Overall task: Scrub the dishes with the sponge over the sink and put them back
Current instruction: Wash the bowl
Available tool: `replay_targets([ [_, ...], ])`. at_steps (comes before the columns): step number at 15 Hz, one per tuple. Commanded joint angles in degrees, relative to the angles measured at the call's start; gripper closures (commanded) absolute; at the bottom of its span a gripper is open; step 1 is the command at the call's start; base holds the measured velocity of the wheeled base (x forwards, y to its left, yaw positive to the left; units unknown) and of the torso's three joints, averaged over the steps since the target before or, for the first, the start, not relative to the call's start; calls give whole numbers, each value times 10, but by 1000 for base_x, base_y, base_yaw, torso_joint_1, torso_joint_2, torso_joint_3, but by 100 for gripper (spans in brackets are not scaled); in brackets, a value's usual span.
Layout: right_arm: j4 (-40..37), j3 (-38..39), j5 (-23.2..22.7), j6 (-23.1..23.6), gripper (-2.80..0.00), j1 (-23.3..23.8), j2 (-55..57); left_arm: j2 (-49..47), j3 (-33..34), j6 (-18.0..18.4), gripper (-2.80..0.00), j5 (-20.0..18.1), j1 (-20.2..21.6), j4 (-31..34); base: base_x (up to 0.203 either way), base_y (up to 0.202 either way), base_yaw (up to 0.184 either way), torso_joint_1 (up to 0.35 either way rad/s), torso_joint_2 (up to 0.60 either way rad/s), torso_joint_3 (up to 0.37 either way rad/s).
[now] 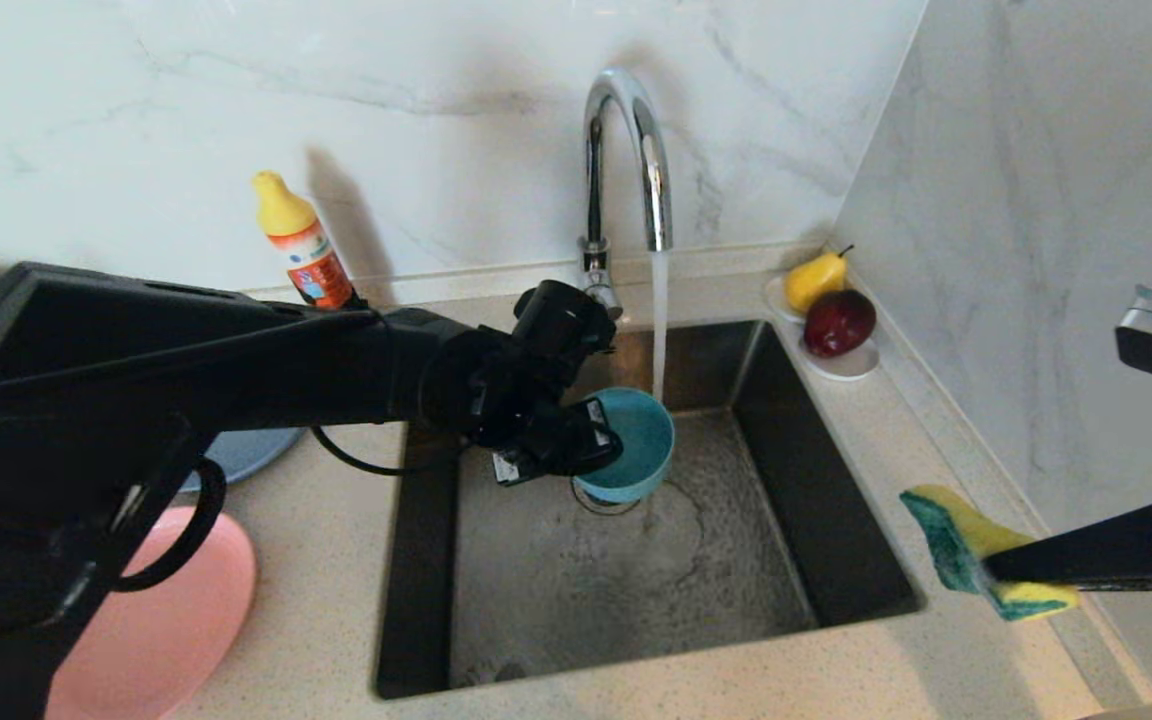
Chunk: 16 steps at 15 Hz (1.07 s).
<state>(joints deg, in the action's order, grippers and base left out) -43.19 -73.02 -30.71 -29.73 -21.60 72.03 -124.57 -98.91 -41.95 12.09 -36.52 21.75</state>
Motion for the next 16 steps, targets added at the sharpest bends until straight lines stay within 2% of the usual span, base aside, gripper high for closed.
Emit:
replay_targets([
  [1, -2, 0, -1, -1, 0, 0, 4, -33, -34, -5, 0, 3, -1, 1, 0, 0, 0, 0, 0, 0],
  [10, 26, 7, -2, -3, 0, -1, 14, -81, -108, -14, 0, 20, -6, 9, 0, 0, 0, 0, 0, 0],
  [16, 27, 0, -3, -3, 0, -1, 16, -77, -100, -25, 0, 20, -7, 19, 0, 0, 0, 0, 0, 0],
])
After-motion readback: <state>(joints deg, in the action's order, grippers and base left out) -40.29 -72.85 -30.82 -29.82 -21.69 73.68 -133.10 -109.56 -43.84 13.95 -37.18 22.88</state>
